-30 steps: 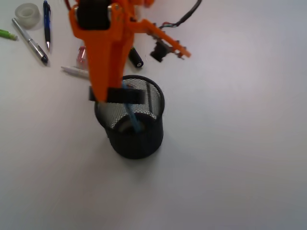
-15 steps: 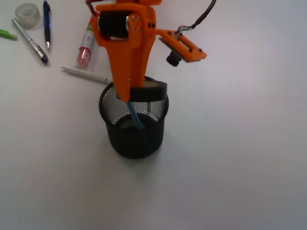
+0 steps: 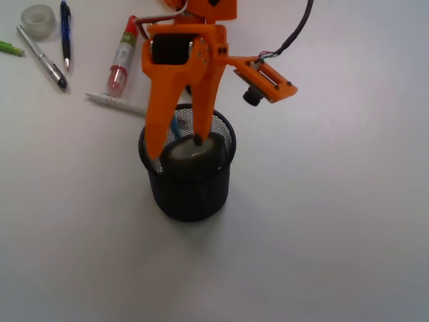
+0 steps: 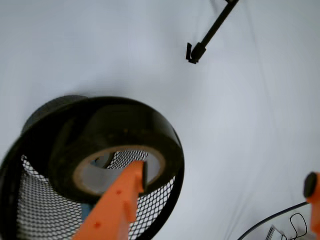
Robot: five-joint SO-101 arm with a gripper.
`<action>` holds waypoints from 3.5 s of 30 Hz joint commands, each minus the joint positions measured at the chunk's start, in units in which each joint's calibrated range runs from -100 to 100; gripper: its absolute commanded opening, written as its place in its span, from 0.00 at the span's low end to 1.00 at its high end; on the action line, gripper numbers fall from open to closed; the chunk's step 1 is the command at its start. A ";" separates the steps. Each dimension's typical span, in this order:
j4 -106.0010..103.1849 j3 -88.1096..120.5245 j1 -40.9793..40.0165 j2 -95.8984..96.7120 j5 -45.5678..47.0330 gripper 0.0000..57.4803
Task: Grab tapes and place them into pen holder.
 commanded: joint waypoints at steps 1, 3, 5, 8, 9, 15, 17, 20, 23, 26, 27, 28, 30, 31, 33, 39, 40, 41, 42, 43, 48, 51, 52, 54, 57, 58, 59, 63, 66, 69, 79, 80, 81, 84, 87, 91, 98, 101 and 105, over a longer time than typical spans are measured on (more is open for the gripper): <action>2.28 -2.51 -0.95 -1.64 -1.61 0.61; 5.17 -2.69 -0.58 -1.73 -3.37 0.61; 8.23 -2.78 -0.35 -2.75 -4.98 0.61; 12.00 -2.78 0.17 -5.21 -6.30 0.61; 12.35 -2.78 0.47 -6.32 -6.06 0.61; 12.35 -2.60 1.82 -15.75 -0.78 0.61; 12.35 -2.60 3.24 -19.24 1.22 0.61; 12.61 -2.33 7.72 -22.98 1.56 0.61; 12.70 2.11 14.68 -24.42 0.44 0.61; 12.70 10.08 22.23 -24.34 -1.17 0.61; 12.70 13.16 24.62 -24.17 -1.81 0.61; 12.70 16.42 27.09 -23.91 -2.39 0.61; 12.70 23.13 32.17 -23.74 -4.00 0.61; 12.70 26.84 34.64 -23.74 -5.03 0.61; 12.70 34.36 39.42 -24.08 -7.42 0.61; 12.61 52.47 47.27 -24.59 -13.09 0.61; 12.61 54.83 47.87 -24.51 -13.87 0.61; 12.61 57.09 48.32 -24.59 -14.75 0.61; 12.61 59.09 48.77 -24.59 -15.63 0.61; 12.61 60.72 49.14 -24.59 -16.31 0.61; 12.61 64.88 52.06 -24.68 -17.44 0.61; 12.61 64.70 55.05 -26.80 -17.09 0.61; 12.61 64.88 56.25 -28.16 -16.56 0.61; 12.61 65.15 58.94 -30.63 -15.68 0.61; 12.61 65.52 62.53 -34.20 -13.77 0.61; 12.61 66.60 63.05 -34.54 -13.43 0.61; 12.61 68.32 63.72 -35.05 -13.19 0.61; 12.43 76.39 65.74 -35.98 -13.19 0.61; 12.43 78.02 65.74 -36.66 -13.19 0.61; 12.17 77.75 64.84 -36.83 -13.14 0.61; 2.90 78.29 62.82 -35.39 -11.82 0.61; 2.55 77.93 62.82 -34.54 -11.82 0.61; 2.20 77.75 62.82 -33.52 -11.82 0.61; 1.32 77.65 63.05 -29.69 -11.87 0.61; 0.36 77.20 62.75 -26.55 -11.87 0.61; 1.67 72.94 62.82 -23.57 -11.82 0.61; 3.25 67.87 62.38 -16.77 -11.82 0.61; 2.98 67.78 62.00 -14.22 -12.01 0.61; 3.42 67.78 62.00 -13.37 -11.87 0.48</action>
